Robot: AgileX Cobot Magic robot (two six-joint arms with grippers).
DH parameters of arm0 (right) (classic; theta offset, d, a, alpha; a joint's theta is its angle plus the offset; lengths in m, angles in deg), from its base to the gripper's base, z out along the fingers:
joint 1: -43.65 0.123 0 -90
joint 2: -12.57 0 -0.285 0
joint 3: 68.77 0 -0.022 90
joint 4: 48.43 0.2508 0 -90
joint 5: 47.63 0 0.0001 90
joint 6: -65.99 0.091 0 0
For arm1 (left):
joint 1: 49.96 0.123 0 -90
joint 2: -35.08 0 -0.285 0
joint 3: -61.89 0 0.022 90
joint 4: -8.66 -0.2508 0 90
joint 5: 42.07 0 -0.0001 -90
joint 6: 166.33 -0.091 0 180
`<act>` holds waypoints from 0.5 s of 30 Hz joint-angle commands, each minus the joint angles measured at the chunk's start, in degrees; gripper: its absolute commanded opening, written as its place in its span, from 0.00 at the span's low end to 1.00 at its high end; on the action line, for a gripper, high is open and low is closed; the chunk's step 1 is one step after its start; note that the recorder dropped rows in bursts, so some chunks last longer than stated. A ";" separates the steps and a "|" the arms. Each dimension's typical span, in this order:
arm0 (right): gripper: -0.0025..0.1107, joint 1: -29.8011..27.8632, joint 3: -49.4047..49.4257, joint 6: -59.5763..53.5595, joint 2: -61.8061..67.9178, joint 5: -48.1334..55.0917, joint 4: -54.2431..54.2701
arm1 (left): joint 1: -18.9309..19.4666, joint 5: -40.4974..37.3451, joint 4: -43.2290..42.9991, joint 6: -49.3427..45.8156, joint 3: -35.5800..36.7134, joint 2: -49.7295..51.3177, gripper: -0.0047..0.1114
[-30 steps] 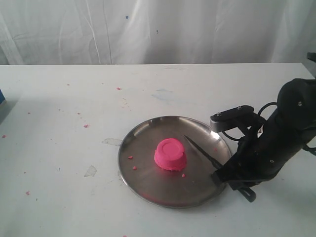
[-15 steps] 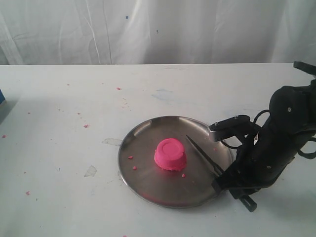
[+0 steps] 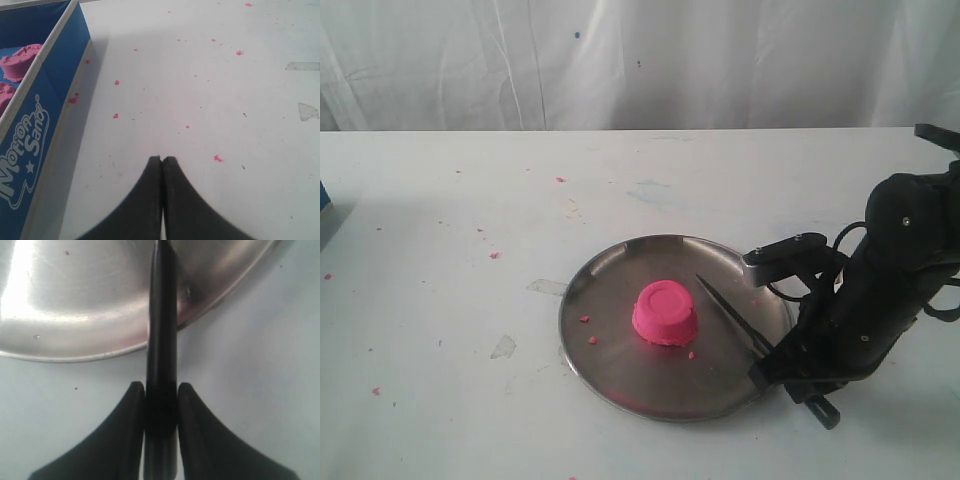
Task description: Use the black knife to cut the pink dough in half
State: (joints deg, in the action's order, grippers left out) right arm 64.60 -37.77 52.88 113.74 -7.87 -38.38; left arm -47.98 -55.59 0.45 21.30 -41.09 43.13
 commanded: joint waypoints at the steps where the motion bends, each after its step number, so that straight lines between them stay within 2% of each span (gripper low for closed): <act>1: 0.19 -0.35 -0.35 -0.08 0.16 0.54 -0.60 | 0.22 -0.11 0.46 0.06 0.20 -0.27 0.04; 9: 0.19 -0.35 -0.35 -0.37 0.16 0.54 -0.83 | 0.22 -0.11 0.46 0.06 0.20 -0.27 0.04; 15: 0.29 -0.35 -0.35 -0.63 0.16 0.14 -0.83 | 0.22 -0.11 0.46 0.06 0.20 -0.27 0.04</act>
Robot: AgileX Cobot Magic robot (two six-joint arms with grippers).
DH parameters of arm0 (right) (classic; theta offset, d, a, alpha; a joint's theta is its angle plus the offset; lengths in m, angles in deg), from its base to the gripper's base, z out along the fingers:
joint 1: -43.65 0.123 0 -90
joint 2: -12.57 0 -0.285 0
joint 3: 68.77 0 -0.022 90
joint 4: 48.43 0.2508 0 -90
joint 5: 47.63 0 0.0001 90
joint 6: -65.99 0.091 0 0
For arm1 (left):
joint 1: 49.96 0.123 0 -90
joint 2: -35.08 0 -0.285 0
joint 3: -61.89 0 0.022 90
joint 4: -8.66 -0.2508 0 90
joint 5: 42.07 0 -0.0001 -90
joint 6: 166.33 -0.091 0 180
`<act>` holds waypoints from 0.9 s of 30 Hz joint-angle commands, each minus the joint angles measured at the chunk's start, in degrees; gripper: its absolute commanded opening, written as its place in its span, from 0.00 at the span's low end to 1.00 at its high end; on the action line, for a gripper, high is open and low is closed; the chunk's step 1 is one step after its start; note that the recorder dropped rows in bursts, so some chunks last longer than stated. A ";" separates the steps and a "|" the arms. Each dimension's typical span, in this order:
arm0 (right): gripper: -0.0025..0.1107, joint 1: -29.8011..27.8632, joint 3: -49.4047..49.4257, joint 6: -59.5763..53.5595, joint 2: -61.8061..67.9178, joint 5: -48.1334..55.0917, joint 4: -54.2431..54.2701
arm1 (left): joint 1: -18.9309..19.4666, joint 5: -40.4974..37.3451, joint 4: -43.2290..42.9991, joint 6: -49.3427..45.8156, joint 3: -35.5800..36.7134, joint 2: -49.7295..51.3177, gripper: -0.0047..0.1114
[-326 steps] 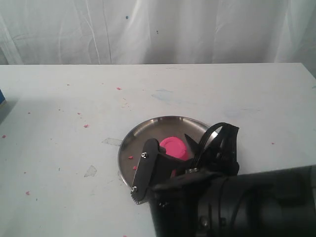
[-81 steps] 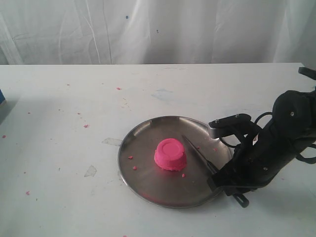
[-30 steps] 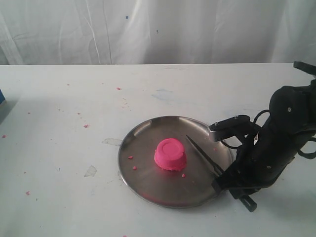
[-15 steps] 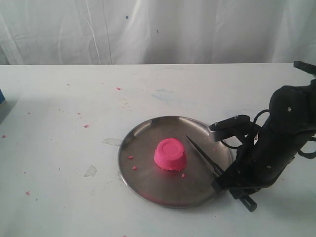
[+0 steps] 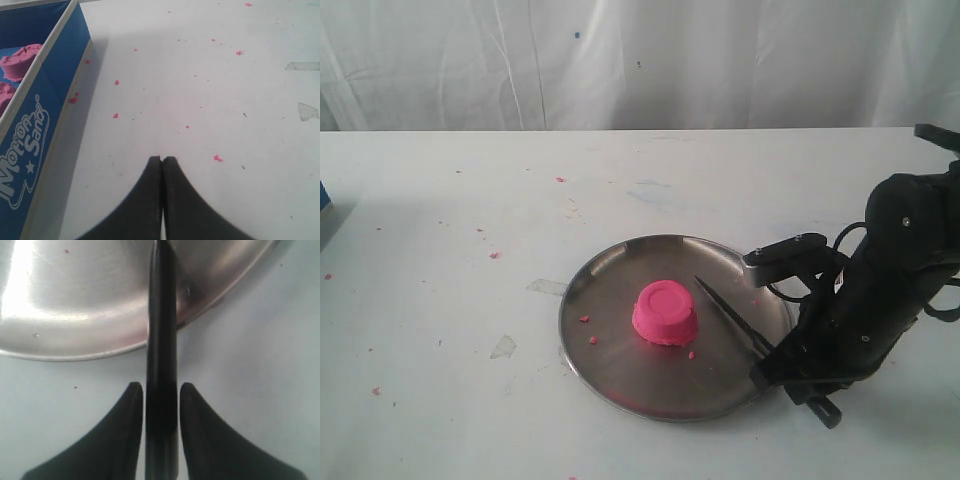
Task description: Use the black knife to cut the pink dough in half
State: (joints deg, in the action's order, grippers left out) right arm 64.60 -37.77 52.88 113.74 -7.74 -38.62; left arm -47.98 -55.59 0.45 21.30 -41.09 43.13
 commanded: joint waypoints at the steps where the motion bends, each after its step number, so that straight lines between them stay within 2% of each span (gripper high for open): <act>1: 0.29 -0.35 -0.35 -0.63 0.16 -0.07 -0.60 | 0.22 -0.11 0.46 0.06 0.20 -0.27 0.04; 8: 0.25 -0.35 -0.35 -0.63 0.16 0.49 -1.26 | 0.22 -0.11 0.46 0.06 0.20 -0.27 0.04; 15: 0.03 -0.35 -0.35 -0.63 0.16 0.80 -1.26 | 0.22 -0.11 0.46 0.06 0.20 -0.27 0.04; 22: 0.02 -0.35 -1.11 -0.63 -0.43 0.01 -1.26 | 0.22 -0.11 0.46 0.06 0.20 -0.27 0.04; 27: 0.02 -0.35 -1.66 0.23 -5.96 -1.65 -3.37 | 0.22 -0.11 0.46 0.06 0.20 -0.27 0.04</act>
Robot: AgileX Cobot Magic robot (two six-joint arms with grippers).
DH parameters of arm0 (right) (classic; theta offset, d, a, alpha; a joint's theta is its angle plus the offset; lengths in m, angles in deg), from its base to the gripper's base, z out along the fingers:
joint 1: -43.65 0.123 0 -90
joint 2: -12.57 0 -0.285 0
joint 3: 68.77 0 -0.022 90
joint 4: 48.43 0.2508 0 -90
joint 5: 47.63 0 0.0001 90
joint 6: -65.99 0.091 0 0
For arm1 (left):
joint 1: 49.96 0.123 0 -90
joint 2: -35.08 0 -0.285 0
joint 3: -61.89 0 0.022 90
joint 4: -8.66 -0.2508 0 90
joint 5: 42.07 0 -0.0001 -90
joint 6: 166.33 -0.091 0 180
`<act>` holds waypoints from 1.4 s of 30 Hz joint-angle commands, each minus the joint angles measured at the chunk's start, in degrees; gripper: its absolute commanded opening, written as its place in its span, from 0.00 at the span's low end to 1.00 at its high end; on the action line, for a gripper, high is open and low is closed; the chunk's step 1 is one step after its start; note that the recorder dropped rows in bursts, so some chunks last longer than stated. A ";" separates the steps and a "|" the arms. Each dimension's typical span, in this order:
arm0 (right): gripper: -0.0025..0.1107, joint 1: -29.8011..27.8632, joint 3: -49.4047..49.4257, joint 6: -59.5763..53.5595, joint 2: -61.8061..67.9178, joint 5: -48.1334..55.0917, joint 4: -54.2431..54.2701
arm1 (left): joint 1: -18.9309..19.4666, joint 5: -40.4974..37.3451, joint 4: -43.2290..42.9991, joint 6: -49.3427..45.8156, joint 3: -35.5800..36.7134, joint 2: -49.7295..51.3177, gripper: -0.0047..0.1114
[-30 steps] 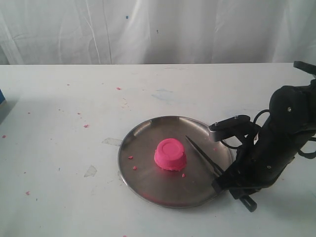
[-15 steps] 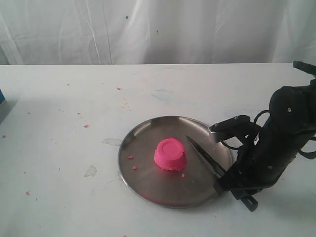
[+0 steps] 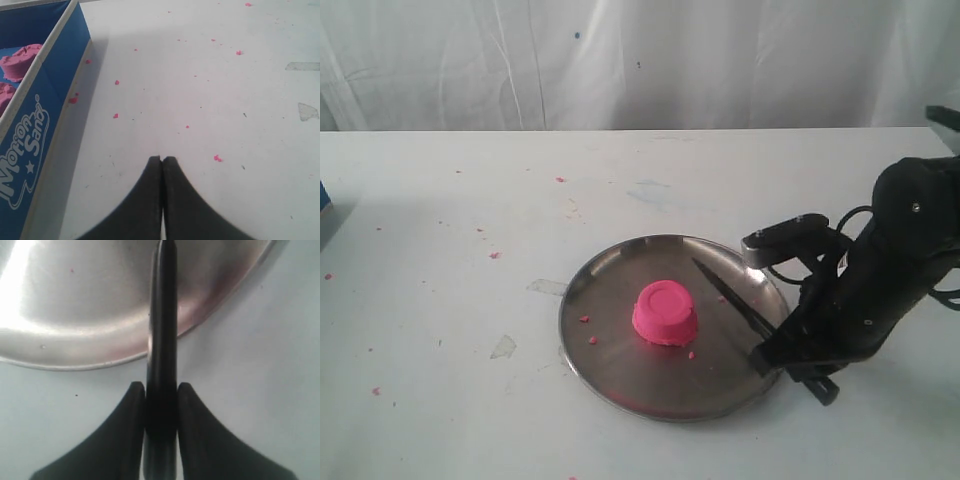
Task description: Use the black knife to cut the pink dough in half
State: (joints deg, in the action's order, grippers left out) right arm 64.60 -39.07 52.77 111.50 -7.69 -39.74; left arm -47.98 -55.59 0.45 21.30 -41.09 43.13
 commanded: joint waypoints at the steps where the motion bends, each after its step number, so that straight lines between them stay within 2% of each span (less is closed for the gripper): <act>1: 0.02 -0.35 -0.35 1.78 -4.53 -1.71 -3.71 | 0.22 -0.11 0.46 0.06 0.20 -0.27 0.04; 6: 0.02 -0.35 -0.35 1.77 -8.13 -1.89 -3.10 | 0.22 -0.11 0.46 0.06 0.20 -0.27 0.04; 12: 0.02 -0.35 0.76 1.77 -19.05 -3.43 -1.41 | 0.22 0.33 -0.01 -0.40 0.20 -0.27 0.04; 13: 0.02 -0.35 1.65 1.77 -19.05 -4.71 -0.64 | 0.22 2.84 -0.27 0.01 0.20 -0.27 0.04; 14: 0.02 -0.35 2.28 1.49 -18.95 -5.93 0.82 | 0.12 7.45 3.05 4.51 0.20 -0.27 0.04; 16: 0.02 -0.35 2.34 -2.59 -18.95 -7.15 5.38 | 0.12 15.53 16.33 17.21 0.20 -0.27 0.04; 18: 0.02 -0.35 2.34 -5.00 -18.95 -6.37 8.65 | 0.12 22.28 22.01 25.35 0.20 -0.27 0.04; 21: 0.02 -0.35 2.34 -5.20 -18.95 -5.59 9.85 | 0.12 31.75 21.87 33.95 0.20 -0.27 0.04; 22: 0.02 -0.35 2.34 -5.20 -18.95 -5.59 9.85 | 0.12 36.50 20.47 39.39 0.20 -0.27 0.04; 24: 0.02 -0.35 2.34 -5.09 -18.95 -5.57 10.45 | 0.12 43.01 9.68 47.04 0.20 -0.27 0.04; 25: 0.02 -0.35 2.34 -5.09 -18.95 -5.72 11.85 | 0.12 46.37 -4.77 52.61 -0.21 -0.27 0.04; 26: 0.02 -0.35 2.34 -5.09 -18.95 -5.98 12.25 | 0.12 47.64 -14.06 55.54 -1.60 -0.27 0.04; 27: 0.02 -0.35 2.34 -5.09 -18.95 -6.25 12.30 | 0.12 48.44 -31.78 60.45 -4.70 1.25 0.04; 29: 0.02 -0.35 2.34 -5.09 -18.95 -6.65 12.30 | 0.12 47.84 -43.28 61.32 -9.45 5.45 0.04; 35: 0.02 -0.35 2.34 -5.09 -18.95 -6.77 12.07 | 0.12 50.38 -42.86 50.66 -15.21 18.44 0.04; 38: 0.02 -0.35 2.34 -6.41 -18.95 -5.49 12.09 | 0.12 57.10 -45.03 50.35 -16.74 27.70 0.04; 42: 0.02 -0.07 2.34 -11.04 -18.37 -0.79 12.31 | 0.12 67.52 -54.58 50.11 -18.69 39.43 0.04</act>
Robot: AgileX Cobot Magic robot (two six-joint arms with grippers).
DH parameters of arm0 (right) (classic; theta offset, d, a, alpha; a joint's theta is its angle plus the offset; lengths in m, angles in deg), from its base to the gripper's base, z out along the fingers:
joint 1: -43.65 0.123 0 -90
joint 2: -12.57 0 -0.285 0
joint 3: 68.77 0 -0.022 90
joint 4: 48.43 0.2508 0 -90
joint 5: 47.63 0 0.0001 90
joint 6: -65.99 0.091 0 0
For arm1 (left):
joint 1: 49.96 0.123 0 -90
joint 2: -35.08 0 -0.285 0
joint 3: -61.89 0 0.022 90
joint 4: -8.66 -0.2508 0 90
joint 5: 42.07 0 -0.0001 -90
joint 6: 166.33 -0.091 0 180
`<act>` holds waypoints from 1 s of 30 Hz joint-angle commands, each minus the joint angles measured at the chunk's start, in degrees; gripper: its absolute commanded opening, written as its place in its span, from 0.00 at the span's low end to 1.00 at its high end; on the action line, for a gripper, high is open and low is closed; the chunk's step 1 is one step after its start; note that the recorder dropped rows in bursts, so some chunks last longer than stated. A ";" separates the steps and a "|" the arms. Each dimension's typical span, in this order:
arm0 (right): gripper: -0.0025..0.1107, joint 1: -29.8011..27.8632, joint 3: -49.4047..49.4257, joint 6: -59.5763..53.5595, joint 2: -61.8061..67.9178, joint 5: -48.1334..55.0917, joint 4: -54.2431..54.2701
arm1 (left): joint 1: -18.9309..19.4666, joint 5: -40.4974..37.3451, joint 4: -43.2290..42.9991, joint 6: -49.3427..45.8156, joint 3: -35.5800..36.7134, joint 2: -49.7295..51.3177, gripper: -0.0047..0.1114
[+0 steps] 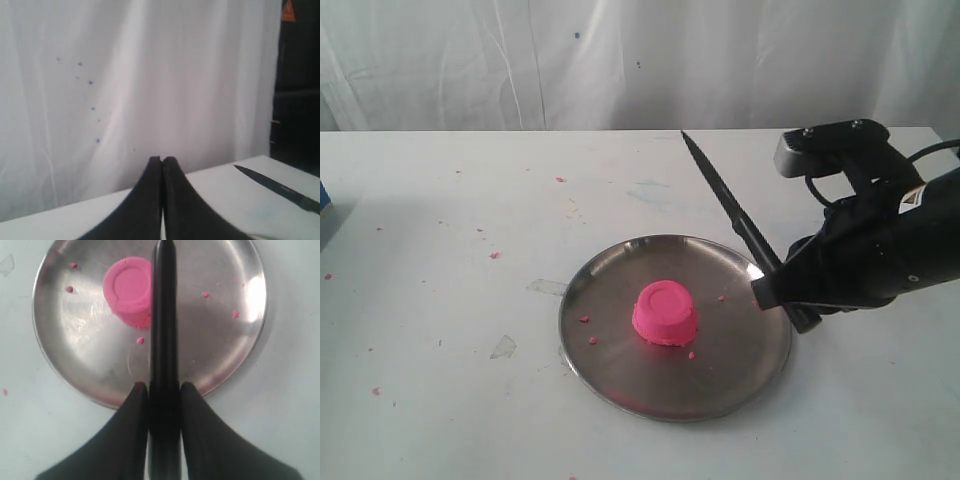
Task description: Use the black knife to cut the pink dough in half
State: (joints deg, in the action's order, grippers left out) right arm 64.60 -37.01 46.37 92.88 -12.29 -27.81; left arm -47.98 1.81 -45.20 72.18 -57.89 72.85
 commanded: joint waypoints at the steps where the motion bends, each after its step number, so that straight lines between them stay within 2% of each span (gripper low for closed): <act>1: 0.02 0.31 0.28 -5.79 0.77 4.70 0.39 | 0.05 13.09 -11.42 -1.53 -2.60 13.53 0.04; 4: 0.02 1.93 0.28 -9.39 2.13 5.80 0.39 | -0.24 16.03 -13.43 -3.13 -4.02 21.65 0.04; 8: 0.02 3.74 0.28 -11.45 4.60 6.05 0.28 | -2.92 16.14 -13.48 -4.51 -6.63 30.88 0.04; 11: 0.02 4.15 0.28 -11.45 6.21 4.56 0.19 | -5.74 16.51 -13.72 -11.33 -8.76 36.15 0.04; 13: 0.02 4.15 0.28 -11.45 7.07 3.29 0.19 | -7.25 15.82 -15.59 -19.36 -10.31 39.47 0.04; 16: 0.02 4.15 0.28 -11.45 7.73 2.17 -0.05 | -8.47 13.97 -16.46 -27.50 -11.67 44.46 0.04; 20: 0.02 4.15 0.28 -11.45 8.36 1.83 -0.05 | -9.77 16.12 -15.20 -27.09 -13.87 50.88 0.04; 25: 0.02 4.15 0.28 -11.45 9.89 -0.17 -0.05 | -12.06 26.09 -15.09 -27.09 -17.87 58.15 0.04; 30: 0.02 4.15 0.28 -11.07 11.17 -1.33 -0.05 | -14.29 26.09 -14.52 -27.09 -23.85 63.65 0.04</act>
State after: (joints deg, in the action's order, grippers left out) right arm 68.77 -37.01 35.77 103.55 -12.81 -27.81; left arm -61.25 26.64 -60.43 45.34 -78.91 134.31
